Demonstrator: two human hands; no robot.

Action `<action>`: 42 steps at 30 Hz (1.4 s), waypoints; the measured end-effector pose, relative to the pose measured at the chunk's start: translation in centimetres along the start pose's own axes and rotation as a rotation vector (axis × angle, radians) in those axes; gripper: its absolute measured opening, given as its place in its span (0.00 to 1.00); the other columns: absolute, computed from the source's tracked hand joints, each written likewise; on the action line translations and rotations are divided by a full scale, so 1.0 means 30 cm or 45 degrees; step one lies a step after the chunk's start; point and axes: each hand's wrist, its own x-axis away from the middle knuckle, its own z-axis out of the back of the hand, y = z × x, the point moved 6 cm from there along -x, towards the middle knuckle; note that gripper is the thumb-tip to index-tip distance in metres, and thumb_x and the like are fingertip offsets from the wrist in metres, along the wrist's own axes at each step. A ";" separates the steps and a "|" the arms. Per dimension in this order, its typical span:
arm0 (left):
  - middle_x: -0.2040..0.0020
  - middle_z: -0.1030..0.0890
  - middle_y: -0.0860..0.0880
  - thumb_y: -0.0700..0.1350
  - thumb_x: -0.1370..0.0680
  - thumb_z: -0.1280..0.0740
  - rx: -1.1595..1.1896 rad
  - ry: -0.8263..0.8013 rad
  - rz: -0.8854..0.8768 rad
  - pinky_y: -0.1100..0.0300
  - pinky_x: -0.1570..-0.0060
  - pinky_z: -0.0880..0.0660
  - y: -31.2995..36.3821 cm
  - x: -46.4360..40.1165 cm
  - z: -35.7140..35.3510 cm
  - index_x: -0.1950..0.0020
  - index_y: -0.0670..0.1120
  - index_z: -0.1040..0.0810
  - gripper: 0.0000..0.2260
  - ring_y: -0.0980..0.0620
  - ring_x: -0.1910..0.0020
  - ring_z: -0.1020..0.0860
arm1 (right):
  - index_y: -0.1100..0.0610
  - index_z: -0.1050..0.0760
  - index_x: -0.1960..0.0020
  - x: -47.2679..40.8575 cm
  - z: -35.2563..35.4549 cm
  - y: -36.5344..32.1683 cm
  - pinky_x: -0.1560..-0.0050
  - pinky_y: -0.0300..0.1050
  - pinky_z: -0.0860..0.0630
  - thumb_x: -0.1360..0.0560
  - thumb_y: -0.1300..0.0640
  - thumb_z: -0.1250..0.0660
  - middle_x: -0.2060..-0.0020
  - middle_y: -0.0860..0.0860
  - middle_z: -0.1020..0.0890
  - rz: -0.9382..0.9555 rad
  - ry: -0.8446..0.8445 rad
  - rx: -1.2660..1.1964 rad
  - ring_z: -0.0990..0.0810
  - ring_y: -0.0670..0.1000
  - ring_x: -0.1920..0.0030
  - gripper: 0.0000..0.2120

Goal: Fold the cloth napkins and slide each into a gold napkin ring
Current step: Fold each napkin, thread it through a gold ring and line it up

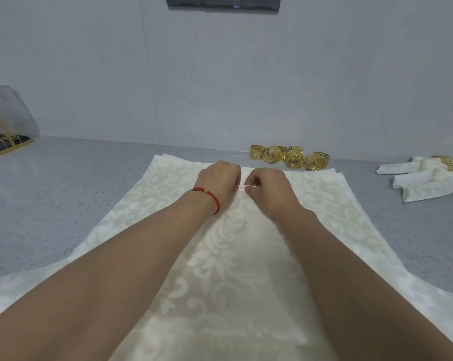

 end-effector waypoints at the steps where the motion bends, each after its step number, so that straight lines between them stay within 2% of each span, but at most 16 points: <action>1: 0.55 0.22 0.49 0.37 0.26 0.37 -0.067 0.013 -0.066 0.56 0.61 0.33 0.008 0.007 0.005 0.53 0.48 0.23 0.08 0.45 0.57 0.25 | 0.52 0.19 0.58 0.003 0.005 -0.008 0.55 0.48 0.26 0.27 0.63 0.32 0.62 0.45 0.20 0.036 -0.022 0.059 0.21 0.54 0.54 0.06; 5: 0.63 0.29 0.55 0.39 0.25 0.36 -0.302 0.137 -0.342 0.57 0.58 0.40 0.036 0.033 0.022 0.58 0.52 0.25 0.08 0.49 0.57 0.32 | 0.52 0.17 0.56 -0.003 0.031 -0.050 0.50 0.52 0.26 0.28 0.67 0.34 0.58 0.48 0.18 0.245 -0.111 0.392 0.22 0.55 0.51 0.12; 8: 0.65 0.30 0.55 0.38 0.26 0.37 -0.266 0.063 -0.390 0.57 0.59 0.38 0.035 0.056 0.010 0.61 0.53 0.24 0.10 0.50 0.59 0.33 | 0.51 0.16 0.55 -0.009 0.020 -0.030 0.51 0.50 0.22 0.29 0.67 0.35 0.56 0.49 0.18 0.157 -0.283 0.349 0.20 0.56 0.52 0.14; 11: 0.65 0.20 0.53 0.39 0.27 0.37 0.189 0.080 -0.158 0.56 0.57 0.27 -0.015 0.072 0.013 0.61 0.51 0.18 0.11 0.47 0.56 0.24 | 0.57 0.18 0.61 0.001 0.025 -0.007 0.63 0.52 0.21 0.32 0.61 0.39 0.64 0.54 0.19 0.041 -0.306 0.160 0.26 0.57 0.66 0.10; 14: 0.60 0.16 0.52 0.42 0.23 0.32 0.602 0.149 0.127 0.57 0.48 0.24 -0.067 0.087 -0.004 0.46 0.50 0.15 0.09 0.50 0.53 0.20 | 0.56 0.15 0.58 0.016 0.037 0.019 0.60 0.50 0.19 0.27 0.60 0.36 0.64 0.54 0.16 -0.036 -0.169 -0.055 0.21 0.55 0.65 0.10; 16: 0.63 0.17 0.53 0.42 0.24 0.30 0.674 0.196 0.183 0.56 0.48 0.23 -0.076 0.088 -0.011 0.47 0.50 0.14 0.08 0.49 0.54 0.20 | 0.53 0.15 0.55 0.027 0.030 0.037 0.62 0.44 0.23 0.25 0.60 0.33 0.65 0.49 0.17 -0.062 -0.140 -0.152 0.20 0.49 0.64 0.08; 18: 0.66 0.21 0.53 0.41 0.24 0.31 0.569 0.163 0.129 0.56 0.52 0.23 -0.066 0.082 -0.020 0.53 0.50 0.14 0.07 0.49 0.56 0.21 | 0.51 0.15 0.54 0.028 0.018 0.051 0.62 0.39 0.27 0.25 0.59 0.29 0.65 0.46 0.19 -0.078 -0.167 -0.211 0.22 0.44 0.65 0.05; 21: 0.64 0.28 0.50 0.41 0.23 0.34 0.323 0.114 -0.018 0.55 0.58 0.27 -0.046 0.070 -0.032 0.65 0.52 0.21 0.11 0.46 0.54 0.24 | 0.51 0.16 0.57 0.014 0.026 0.042 0.57 0.44 0.26 0.25 0.58 0.28 0.61 0.45 0.20 -0.011 -0.176 -0.083 0.24 0.45 0.61 0.03; 23: 0.55 0.27 0.51 0.43 0.22 0.34 0.253 0.125 -0.037 0.55 0.55 0.29 -0.044 0.072 -0.030 0.56 0.48 0.19 0.05 0.49 0.49 0.27 | 0.51 0.20 0.56 0.016 0.027 0.013 0.50 0.50 0.26 0.25 0.59 0.31 0.60 0.44 0.20 0.058 -0.194 0.080 0.23 0.48 0.57 0.04; 25: 0.51 0.25 0.50 0.42 0.21 0.34 0.155 0.152 -0.084 0.53 0.54 0.29 -0.032 0.081 -0.023 0.51 0.47 0.21 0.03 0.48 0.47 0.28 | 0.51 0.23 0.55 0.020 0.027 -0.010 0.49 0.51 0.27 0.26 0.61 0.33 0.59 0.43 0.21 0.110 -0.211 0.193 0.24 0.50 0.54 0.06; 29: 0.54 0.23 0.52 0.41 0.23 0.35 -0.181 0.185 -0.202 0.56 0.56 0.39 0.009 0.102 0.010 0.50 0.50 0.25 0.05 0.47 0.49 0.27 | 0.50 0.22 0.53 0.018 0.043 -0.046 0.52 0.45 0.34 0.28 0.66 0.33 0.56 0.45 0.23 0.198 -0.287 0.348 0.25 0.52 0.51 0.11; 32: 0.55 0.22 0.54 0.39 0.25 0.35 -0.327 0.107 -0.213 0.56 0.54 0.40 0.035 0.107 0.040 0.53 0.53 0.23 0.08 0.48 0.50 0.26 | 0.46 0.24 0.56 0.010 0.027 -0.040 0.50 0.46 0.28 0.30 0.64 0.33 0.53 0.46 0.23 0.128 -0.466 0.472 0.23 0.54 0.49 0.12; 34: 0.58 0.22 0.54 0.38 0.26 0.36 -0.271 -0.007 -0.177 0.55 0.54 0.38 0.034 0.103 0.046 0.58 0.53 0.24 0.09 0.47 0.53 0.27 | 0.45 0.23 0.58 0.012 0.032 -0.031 0.47 0.52 0.21 0.32 0.58 0.33 0.52 0.47 0.21 0.026 -0.528 0.407 0.20 0.57 0.49 0.08; 36: 0.59 0.23 0.52 0.37 0.27 0.37 -0.063 -0.090 -0.114 0.55 0.54 0.32 0.008 0.100 0.035 0.61 0.53 0.24 0.10 0.47 0.56 0.26 | 0.47 0.20 0.58 0.013 0.047 -0.033 0.49 0.51 0.18 0.28 0.57 0.33 0.53 0.47 0.19 0.019 -0.528 0.314 0.18 0.55 0.53 0.06; 39: 0.53 0.21 0.50 0.38 0.25 0.35 0.232 -0.029 -0.015 0.53 0.49 0.23 -0.048 0.094 0.018 0.48 0.52 0.18 0.12 0.47 0.52 0.23 | 0.46 0.20 0.57 0.011 0.061 -0.030 0.52 0.48 0.19 0.23 0.58 0.33 0.57 0.45 0.18 0.070 -0.461 0.229 0.19 0.49 0.56 0.08; 42: 0.57 0.22 0.51 0.39 0.25 0.32 0.288 -0.022 0.018 0.55 0.50 0.24 -0.064 0.088 0.003 0.48 0.49 0.17 0.09 0.46 0.51 0.22 | 0.47 0.20 0.53 0.011 0.046 -0.002 0.54 0.47 0.23 0.25 0.55 0.28 0.58 0.44 0.21 0.051 -0.424 0.229 0.21 0.49 0.55 0.04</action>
